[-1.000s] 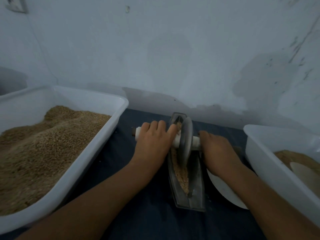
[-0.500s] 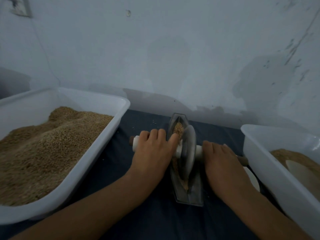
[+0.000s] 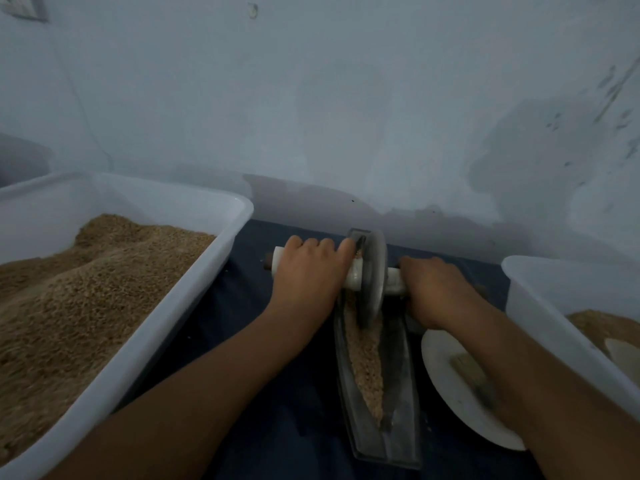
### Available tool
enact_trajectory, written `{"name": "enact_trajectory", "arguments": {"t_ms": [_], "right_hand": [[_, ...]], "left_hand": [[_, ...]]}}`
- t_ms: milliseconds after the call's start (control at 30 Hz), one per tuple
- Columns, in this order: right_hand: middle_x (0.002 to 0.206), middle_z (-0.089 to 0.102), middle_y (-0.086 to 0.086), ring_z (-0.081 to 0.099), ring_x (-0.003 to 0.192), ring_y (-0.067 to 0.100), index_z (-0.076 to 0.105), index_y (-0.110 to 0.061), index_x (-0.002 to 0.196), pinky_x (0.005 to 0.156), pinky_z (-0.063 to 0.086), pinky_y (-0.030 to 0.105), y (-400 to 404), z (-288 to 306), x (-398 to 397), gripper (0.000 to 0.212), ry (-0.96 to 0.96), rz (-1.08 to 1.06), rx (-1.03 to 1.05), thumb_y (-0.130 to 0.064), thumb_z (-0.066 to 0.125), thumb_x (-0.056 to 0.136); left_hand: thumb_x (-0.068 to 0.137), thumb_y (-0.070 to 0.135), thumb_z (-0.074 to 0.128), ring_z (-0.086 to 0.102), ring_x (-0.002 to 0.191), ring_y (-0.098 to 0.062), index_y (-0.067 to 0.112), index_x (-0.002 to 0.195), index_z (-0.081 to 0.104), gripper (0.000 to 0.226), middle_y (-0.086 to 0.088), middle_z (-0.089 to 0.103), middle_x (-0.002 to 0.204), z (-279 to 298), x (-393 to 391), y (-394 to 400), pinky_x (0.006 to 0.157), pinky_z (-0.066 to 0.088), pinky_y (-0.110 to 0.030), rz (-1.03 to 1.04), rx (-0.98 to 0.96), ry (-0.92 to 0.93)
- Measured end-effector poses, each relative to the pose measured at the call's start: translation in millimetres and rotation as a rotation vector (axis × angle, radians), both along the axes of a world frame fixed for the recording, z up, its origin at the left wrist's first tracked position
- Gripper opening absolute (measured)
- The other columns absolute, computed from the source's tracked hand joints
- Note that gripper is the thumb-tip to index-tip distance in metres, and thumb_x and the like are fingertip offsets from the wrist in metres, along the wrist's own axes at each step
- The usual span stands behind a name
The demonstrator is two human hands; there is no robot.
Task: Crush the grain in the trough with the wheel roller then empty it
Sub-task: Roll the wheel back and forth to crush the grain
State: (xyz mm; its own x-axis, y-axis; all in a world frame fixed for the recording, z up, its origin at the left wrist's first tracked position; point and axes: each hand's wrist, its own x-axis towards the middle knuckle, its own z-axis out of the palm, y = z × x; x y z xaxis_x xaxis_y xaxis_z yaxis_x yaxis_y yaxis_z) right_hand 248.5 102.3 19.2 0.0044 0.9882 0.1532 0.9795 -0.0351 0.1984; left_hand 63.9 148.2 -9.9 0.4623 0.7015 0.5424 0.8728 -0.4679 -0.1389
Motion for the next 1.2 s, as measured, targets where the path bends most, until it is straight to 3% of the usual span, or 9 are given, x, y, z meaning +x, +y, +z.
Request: {"name": "enact_trajectory", "arguments": {"t_ms": [267,533,700,767,833,933,1000,1133,1200], "right_hand": [[0.102,0.063,0.009,0.062,0.094,0.029,0.050,-0.013,0.102,0.065,0.031,0.032,2,-2,-4,0.027,-0.070,0.022,0.097,-0.018,0.068,0.083],[0.109,0.062,0.003,0.061,0.098,0.022,0.046,-0.014,0.110,0.069,0.031,0.029,-44,-11,-12,0.022,0.040,-0.014,0.095,-0.015,0.058,0.091],[0.073,0.063,0.012,0.060,0.064,0.030,0.059,-0.004,0.081,0.071,0.048,0.039,-84,-14,-29,0.028,0.095,0.083,0.313,0.010,0.077,0.064],[0.093,0.062,0.007,0.061,0.086,0.028,0.056,-0.008,0.098,0.098,0.043,0.047,-96,-15,-33,0.024,0.116,0.027,0.202,0.000,0.069,0.078],[0.111,0.053,-0.002,0.053,0.107,0.020,0.045,-0.017,0.113,0.115,0.024,0.039,-106,-17,-30,0.028,0.099,-0.003,0.110,-0.014,0.059,0.090],[0.092,0.061,0.007,0.061,0.085,0.028,0.057,-0.009,0.099,0.102,0.043,0.050,-118,-22,-29,0.036,0.145,0.032,0.179,0.000,0.077,0.070],[0.082,0.061,0.009,0.061,0.074,0.029,0.058,-0.008,0.089,0.093,0.050,0.052,-117,-25,-28,0.035,0.185,0.041,0.228,0.007,0.078,0.064],[0.099,0.050,-0.002,0.051,0.097,0.020,0.036,-0.020,0.095,0.112,0.024,0.036,-98,-23,-23,0.025,0.193,0.039,0.155,-0.005,0.055,0.088],[0.097,0.055,0.002,0.053,0.093,0.023,0.037,-0.019,0.093,0.110,0.028,0.038,-84,-23,-20,0.024,0.174,0.044,0.175,-0.002,0.054,0.087]], "left_hand": [[0.084,0.024,0.063,0.056,0.081,-0.021,0.024,0.103,0.040,0.030,0.003,0.055,0.090,-8,-6,-4,0.069,0.026,-0.033,-0.004,0.004,-0.039],[0.070,0.017,0.072,0.052,0.070,-0.025,0.018,0.102,0.051,0.039,-0.004,0.051,0.079,-4,-11,-39,0.066,0.032,-0.037,-0.045,0.041,0.009],[0.069,0.017,0.068,0.046,0.084,-0.025,0.022,0.109,0.037,0.051,-0.005,0.047,0.094,-1,-27,-65,0.076,0.036,-0.040,-0.108,-0.027,0.016],[0.068,0.016,0.067,0.038,0.083,-0.024,0.023,0.107,0.030,0.054,-0.005,0.040,0.094,3,-29,-76,0.078,0.034,-0.041,-0.125,-0.034,0.026],[0.067,0.011,0.061,0.028,0.080,-0.024,0.022,0.105,0.026,0.053,-0.006,0.030,0.091,9,-29,-87,0.079,0.033,-0.043,-0.138,-0.028,0.032],[0.062,0.008,0.035,0.025,0.081,-0.025,0.021,0.105,0.024,0.046,-0.007,0.025,0.091,15,-28,-95,0.079,0.032,-0.042,-0.140,-0.035,0.040],[0.065,0.008,0.034,0.025,0.081,-0.025,0.021,0.104,0.024,0.043,-0.007,0.025,0.091,14,-28,-94,0.078,0.030,-0.042,-0.135,-0.031,0.035],[0.066,0.009,0.025,0.028,0.074,-0.024,0.021,0.099,0.026,0.036,-0.006,0.029,0.084,7,-23,-84,0.071,0.027,-0.040,-0.090,0.067,0.011],[0.071,0.007,0.048,0.037,0.076,-0.024,0.021,0.105,0.028,0.042,-0.005,0.038,0.086,6,-19,-71,0.071,0.026,-0.039,-0.052,0.031,0.041]]}}
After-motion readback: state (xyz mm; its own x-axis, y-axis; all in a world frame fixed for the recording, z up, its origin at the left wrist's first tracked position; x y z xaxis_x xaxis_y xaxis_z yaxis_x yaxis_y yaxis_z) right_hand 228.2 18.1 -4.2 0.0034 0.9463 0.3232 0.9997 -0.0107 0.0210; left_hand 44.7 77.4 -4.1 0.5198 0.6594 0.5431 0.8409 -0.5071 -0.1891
